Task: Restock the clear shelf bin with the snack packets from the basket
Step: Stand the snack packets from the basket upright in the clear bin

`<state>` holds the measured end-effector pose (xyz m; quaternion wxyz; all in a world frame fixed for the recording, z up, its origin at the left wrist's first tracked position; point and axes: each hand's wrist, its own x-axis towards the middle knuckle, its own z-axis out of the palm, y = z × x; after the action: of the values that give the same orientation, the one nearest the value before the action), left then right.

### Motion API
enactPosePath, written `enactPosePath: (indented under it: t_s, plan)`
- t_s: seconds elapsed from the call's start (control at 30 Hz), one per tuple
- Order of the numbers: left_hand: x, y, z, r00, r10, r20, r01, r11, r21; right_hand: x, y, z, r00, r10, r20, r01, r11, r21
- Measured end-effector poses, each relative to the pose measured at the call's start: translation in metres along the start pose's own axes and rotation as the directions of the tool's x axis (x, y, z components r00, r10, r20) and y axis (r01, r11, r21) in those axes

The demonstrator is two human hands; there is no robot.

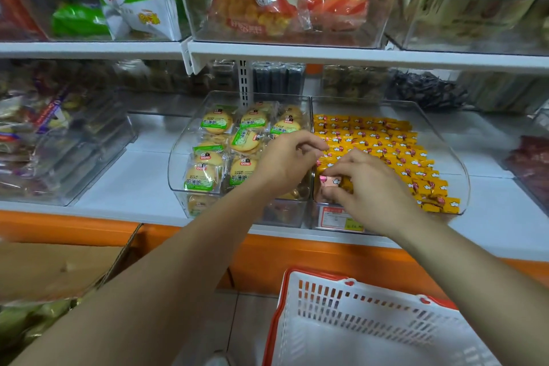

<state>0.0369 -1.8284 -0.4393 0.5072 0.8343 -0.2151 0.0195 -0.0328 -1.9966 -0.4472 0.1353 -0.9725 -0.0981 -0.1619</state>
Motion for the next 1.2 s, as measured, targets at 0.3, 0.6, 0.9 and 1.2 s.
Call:
enactPosePath:
  t_s: [0.3, 0.6, 0.9, 1.2]
  plan:
    - [-0.012, 0.0, 0.005, 0.951, 0.127, 0.283, -0.288, 0.701, 0.652, -0.026, 0.028, -0.003, 0.997, 0.079, 0.022, -0.081, 0.987, 0.14]
    - [-0.009, 0.005, -0.001, 0.937, 0.147, 0.317, -0.34, 0.59, 0.733, -0.007, 0.036, -0.005, 0.995, 0.076, 0.07, -0.088, 0.976, 0.2]
    - [-0.017, 0.003, -0.001, 0.933, 0.199, 0.3, -0.357, 0.621, 0.698, -0.011, 0.046, 0.006, 0.962, 0.058, 0.267, -0.132, 0.954, 0.269]
    - [-0.013, 0.016, 0.006, 0.935, 0.121, 0.334, -0.342, 0.563, 0.753, -0.021, 0.047, 0.017, 0.971, 0.123, 0.203, -0.177, 0.944, 0.279]
